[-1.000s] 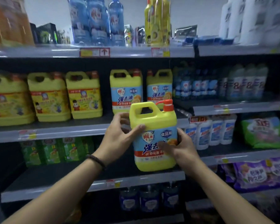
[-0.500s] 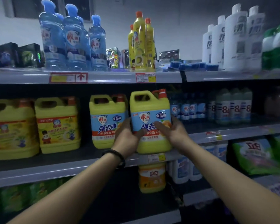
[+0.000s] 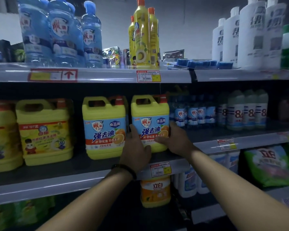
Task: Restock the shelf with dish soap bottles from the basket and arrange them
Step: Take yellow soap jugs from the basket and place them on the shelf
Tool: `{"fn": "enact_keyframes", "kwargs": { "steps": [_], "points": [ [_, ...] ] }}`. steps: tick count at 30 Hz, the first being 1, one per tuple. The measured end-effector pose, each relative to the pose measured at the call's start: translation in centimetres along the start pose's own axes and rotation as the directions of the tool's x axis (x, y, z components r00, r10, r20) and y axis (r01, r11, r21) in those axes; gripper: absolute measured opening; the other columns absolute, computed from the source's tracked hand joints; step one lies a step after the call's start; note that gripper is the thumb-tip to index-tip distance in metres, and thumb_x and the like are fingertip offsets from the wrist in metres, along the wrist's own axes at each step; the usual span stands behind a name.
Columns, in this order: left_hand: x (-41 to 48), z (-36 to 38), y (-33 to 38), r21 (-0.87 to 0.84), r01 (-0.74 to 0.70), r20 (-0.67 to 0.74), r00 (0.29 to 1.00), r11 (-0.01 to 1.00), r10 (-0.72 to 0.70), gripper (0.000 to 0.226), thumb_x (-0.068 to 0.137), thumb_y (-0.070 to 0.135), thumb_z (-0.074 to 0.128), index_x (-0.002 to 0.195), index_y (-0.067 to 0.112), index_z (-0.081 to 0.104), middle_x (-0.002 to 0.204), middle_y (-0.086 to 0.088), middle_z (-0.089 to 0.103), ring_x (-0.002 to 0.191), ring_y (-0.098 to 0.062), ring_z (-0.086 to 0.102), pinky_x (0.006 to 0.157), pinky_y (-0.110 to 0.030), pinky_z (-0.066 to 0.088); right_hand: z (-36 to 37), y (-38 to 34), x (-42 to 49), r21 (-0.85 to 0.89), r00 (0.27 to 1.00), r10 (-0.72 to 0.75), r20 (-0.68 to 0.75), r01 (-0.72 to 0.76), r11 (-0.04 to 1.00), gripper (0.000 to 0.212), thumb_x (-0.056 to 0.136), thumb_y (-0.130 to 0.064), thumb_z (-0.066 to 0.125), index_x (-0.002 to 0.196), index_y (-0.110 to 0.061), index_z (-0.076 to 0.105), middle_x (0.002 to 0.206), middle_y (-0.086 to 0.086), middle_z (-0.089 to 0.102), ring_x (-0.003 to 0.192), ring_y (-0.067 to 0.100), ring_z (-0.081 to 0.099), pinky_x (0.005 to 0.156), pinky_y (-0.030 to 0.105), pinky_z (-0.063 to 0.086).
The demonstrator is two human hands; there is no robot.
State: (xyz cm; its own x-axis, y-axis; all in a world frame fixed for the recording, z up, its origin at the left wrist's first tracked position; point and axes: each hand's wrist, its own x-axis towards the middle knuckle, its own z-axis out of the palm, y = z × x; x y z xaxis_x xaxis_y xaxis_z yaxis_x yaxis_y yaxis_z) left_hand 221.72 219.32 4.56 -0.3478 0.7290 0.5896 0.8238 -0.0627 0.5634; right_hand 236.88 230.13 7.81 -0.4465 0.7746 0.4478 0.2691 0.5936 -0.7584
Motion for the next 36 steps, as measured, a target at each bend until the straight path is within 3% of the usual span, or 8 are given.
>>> {"fn": "enact_keyframes", "kwargs": {
  "steps": [4,8,14,18,22,25,29,36],
  "points": [
    [0.3,-0.3,0.4,0.067,0.027,0.071,0.997,0.997,-0.032,0.100,0.095,0.024,0.070,0.164,0.000,0.001,0.157,-0.020,0.042,0.140,-0.036,0.049,0.113,-0.050,0.048,1.1,-1.6,0.0,-0.140,0.994,0.078,-0.071,-0.087,0.986,0.054,0.088,-0.023,0.086,0.132,-0.007,0.059,0.128,0.010,0.069,0.102,0.019,0.064,0.081,0.029,0.048],
    [-0.3,-1.8,0.5,0.092,0.029,0.099,0.994,0.995,-0.038,0.066,0.096,0.025,0.070,0.150,0.006,0.039,0.144,-0.013,0.059,0.127,-0.031,0.061,0.104,-0.040,0.054,1.2,-2.5,-0.4,-0.274,0.984,0.119,-0.135,-0.152,0.950,0.036,0.089,-0.024,0.084,0.115,-0.005,0.066,0.119,0.013,0.072,0.103,0.031,0.071,0.077,0.034,0.055],
    [-4.6,-5.3,1.9,-0.075,-0.079,0.110,0.990,0.994,0.087,0.053,0.095,0.026,0.076,0.143,0.025,0.055,0.127,0.012,0.060,0.115,-0.008,0.060,0.094,-0.026,0.051,0.8,-3.3,-4.6,-0.267,0.984,0.042,-0.175,-0.089,0.960,0.038,0.096,-0.031,0.075,0.127,-0.013,0.062,0.122,0.009,0.071,0.102,0.026,0.068,0.080,0.033,0.054],
    [-8.8,-8.6,2.5,-0.012,-0.166,0.080,0.983,0.986,0.167,0.015,0.102,0.041,0.065,0.104,0.028,0.074,0.097,0.013,0.073,0.089,0.000,0.067,0.077,-0.027,0.058,1.5,-3.9,-10.2,-0.268,0.984,-0.050,-0.173,0.002,0.964,0.029,0.096,-0.034,0.070,0.121,-0.021,0.067,0.107,0.001,0.072,0.097,0.022,0.068,0.075,0.030,0.050],
    [-15.7,-10.9,0.6,0.195,-0.137,0.099,0.988,0.971,0.119,0.082,0.105,0.072,0.015,0.069,0.031,0.077,0.071,0.015,0.074,0.068,-0.004,0.066,0.068,-0.035,0.055,3.7,-3.1,-16.6,-0.254,0.997,-0.080,-0.020,0.072,0.964,0.015,0.093,-0.027,0.070,0.108,-0.025,0.072,0.097,-0.006,0.072,0.094,0.016,0.068,0.077,0.030,0.054],
    [-21.9,-10.4,-2.9,0.391,-0.063,0.203,0.979,0.918,-0.019,0.081,0.104,0.063,0.004,0.079,0.040,0.077,0.084,0.011,0.078,0.079,-0.013,0.071,0.075,-0.037,0.057,6.9,-1.5,-21.6,-0.261,0.991,-0.011,0.133,0.045,0.964,0.016,0.094,-0.031,0.072,0.110,-0.025,0.071,0.097,-0.009,0.070,0.095,0.013,0.066,0.079,0.026,0.049],
    [-31.2,-8.5,-8.3,0.613,-0.226,0.408,0.911,0.757,-0.058,0.017,0.102,0.036,0.053,0.099,0.025,0.066,0.092,-0.006,0.073,0.079,-0.036,0.071,0.058,-0.039,0.053,11.9,1.1,-28.1,-0.274,0.922,0.145,0.358,-0.045,0.961,0.022,0.101,-0.034,0.069,0.120,-0.023,0.068,0.108,-0.004,0.073,0.098,0.017,0.069,0.082,0.032,0.056],
    [-46.1,-5.4,-15.9,0.622,-0.046,0.572,0.708,0.781,-0.414,0.038,0.096,0.036,0.037,0.112,0.025,0.069,0.120,-0.005,0.073,0.104,-0.033,0.071,0.080,-0.041,0.060,20.5,7.6,-39.0,-0.374,0.778,0.326,0.537,-0.126,0.919,0.025,0.100,-0.037,0.068,0.121,-0.023,0.068,0.118,-0.001,0.073,0.108,0.021,0.069,0.091,0.035,0.057]
  ]
}}
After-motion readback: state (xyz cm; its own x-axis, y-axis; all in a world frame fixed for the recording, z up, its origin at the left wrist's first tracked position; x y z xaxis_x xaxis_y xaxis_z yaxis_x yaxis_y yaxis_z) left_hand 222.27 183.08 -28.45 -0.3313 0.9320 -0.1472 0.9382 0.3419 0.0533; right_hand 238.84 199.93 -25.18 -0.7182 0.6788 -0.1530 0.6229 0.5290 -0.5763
